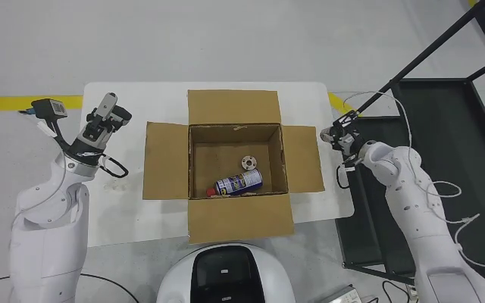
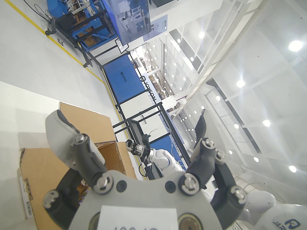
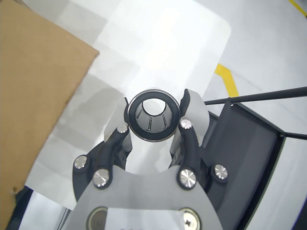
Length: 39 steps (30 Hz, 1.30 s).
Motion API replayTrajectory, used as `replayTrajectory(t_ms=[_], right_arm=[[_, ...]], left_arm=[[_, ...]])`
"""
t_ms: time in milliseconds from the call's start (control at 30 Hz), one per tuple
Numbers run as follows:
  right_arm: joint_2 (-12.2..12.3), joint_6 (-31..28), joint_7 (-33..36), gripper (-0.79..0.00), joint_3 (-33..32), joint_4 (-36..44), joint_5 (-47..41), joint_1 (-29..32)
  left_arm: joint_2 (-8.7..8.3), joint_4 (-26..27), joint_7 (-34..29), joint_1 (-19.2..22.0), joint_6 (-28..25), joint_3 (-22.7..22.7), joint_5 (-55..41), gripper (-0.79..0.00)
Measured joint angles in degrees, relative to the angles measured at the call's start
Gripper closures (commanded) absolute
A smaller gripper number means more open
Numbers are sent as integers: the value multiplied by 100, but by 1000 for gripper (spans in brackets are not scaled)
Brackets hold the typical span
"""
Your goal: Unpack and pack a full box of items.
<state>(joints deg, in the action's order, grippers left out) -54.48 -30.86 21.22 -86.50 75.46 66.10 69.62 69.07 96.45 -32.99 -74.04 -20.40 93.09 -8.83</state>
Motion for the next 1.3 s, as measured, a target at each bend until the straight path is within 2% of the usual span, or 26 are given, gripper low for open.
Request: replayTrajectory(t_ms=[133,233,333,467,633,800,1300], right_arm=[[69,257,223,0,-488,1340,28,617],[85,237,381,0,-603,2209,37,859],[83,-9,570,0,-415,2870,-9,836],[36,-419,841,0,282,3331,-73,451],[-92,-528,1226,0,1335,3159,-98,-246],[-282,-329,1392,0,2267,2534,-410,-913],[-303,-293,1392,0,2356,2433,-480,-987]], left_arm=[[0,0,0,0,0,0,0,-785],[0,0,0,0,0,0,0,-785],[0,0,0,0,0,0,0,-785],[0,0,0,0,0,0,0,-785],[0,0,0,0,0,0,0,-785],[0,0,0,0,0,0,0,-785],[0,0,0,0,0,0,0,-785]])
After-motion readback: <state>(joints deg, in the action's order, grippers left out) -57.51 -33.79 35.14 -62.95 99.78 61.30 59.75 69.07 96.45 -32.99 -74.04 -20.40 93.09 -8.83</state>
